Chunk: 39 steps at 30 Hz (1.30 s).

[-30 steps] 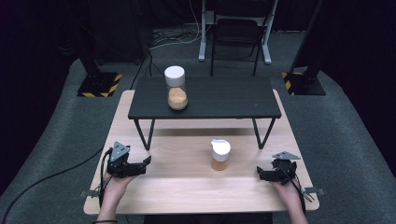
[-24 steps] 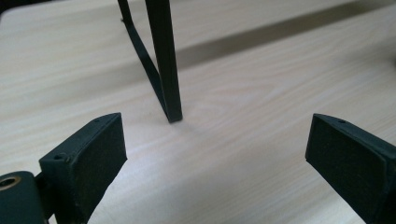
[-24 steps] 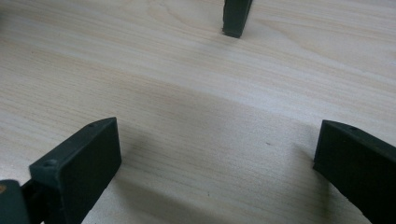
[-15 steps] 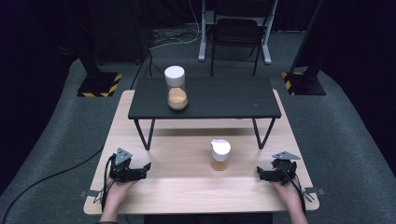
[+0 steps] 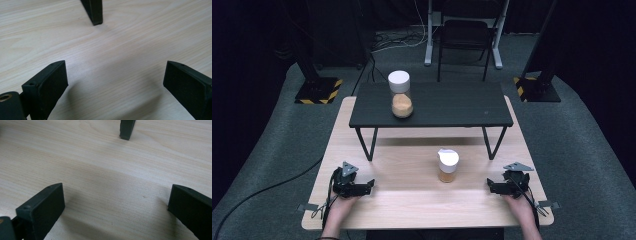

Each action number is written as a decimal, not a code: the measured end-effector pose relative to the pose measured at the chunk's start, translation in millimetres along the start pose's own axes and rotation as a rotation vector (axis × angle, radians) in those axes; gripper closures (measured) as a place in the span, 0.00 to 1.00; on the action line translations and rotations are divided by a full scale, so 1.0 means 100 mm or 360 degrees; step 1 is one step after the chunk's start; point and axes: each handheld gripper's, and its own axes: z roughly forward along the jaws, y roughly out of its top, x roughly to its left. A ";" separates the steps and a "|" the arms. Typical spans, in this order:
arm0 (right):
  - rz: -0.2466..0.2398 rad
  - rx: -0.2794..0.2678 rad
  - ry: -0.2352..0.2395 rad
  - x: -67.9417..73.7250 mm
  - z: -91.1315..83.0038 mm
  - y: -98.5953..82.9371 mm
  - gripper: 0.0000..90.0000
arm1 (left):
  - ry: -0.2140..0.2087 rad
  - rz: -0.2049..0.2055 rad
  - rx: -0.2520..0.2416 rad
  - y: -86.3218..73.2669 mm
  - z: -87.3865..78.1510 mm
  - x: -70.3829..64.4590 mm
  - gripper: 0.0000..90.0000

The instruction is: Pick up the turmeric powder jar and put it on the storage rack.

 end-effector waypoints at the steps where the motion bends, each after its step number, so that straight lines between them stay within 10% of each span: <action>1: -0.0003 -0.0002 0.0003 0.00 0.00 0.00 0.00 | 0.0001 0.0004 0.0012 0.01 0.01 0.00 0.06; 20: 0.0038 -0.0026 0.0025 -0.05 -0.04 -0.03 0.06 | -0.0041 -0.0041 0.0020 0.01 0.05 0.05 0.03; 39: 0.0037 -0.0254 0.0150 -0.01 -0.33 -0.07 0.06 | -0.0042 -0.0040 0.0021 0.01 0.05 0.05 0.02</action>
